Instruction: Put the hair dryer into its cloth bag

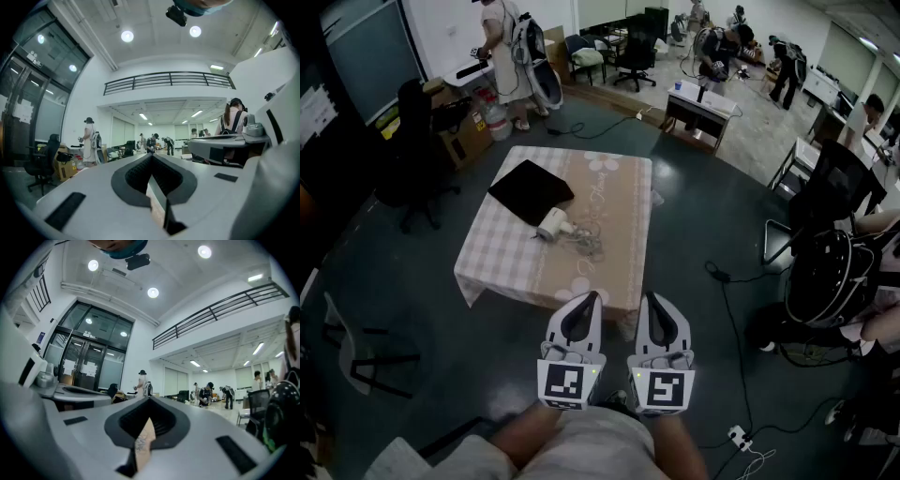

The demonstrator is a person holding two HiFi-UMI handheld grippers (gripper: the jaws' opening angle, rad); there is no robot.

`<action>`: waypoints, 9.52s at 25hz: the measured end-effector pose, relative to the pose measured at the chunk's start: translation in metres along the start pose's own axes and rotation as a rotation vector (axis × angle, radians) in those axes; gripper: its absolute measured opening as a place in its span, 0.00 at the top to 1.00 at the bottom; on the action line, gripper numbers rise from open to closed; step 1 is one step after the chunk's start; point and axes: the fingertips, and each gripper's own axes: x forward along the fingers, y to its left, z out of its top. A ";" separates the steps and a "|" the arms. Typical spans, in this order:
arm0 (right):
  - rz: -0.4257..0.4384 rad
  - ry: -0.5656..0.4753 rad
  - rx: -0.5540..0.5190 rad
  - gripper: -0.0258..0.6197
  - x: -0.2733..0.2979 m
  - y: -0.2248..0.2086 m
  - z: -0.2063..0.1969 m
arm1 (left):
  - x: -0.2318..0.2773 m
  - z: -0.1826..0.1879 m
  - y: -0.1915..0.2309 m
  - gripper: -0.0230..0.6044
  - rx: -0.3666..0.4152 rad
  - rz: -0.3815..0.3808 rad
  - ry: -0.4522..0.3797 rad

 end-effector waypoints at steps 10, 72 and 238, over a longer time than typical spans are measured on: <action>0.108 -0.053 0.046 0.94 0.051 0.069 -0.009 | -0.005 -0.015 0.072 0.95 -0.006 0.065 0.036; 0.351 0.424 -0.012 0.94 0.306 0.156 -0.180 | 0.174 -0.187 0.298 0.95 0.022 -0.157 0.587; 0.523 0.955 -0.323 0.70 0.352 0.112 -0.344 | 0.301 -0.276 0.387 0.94 0.109 -0.317 1.038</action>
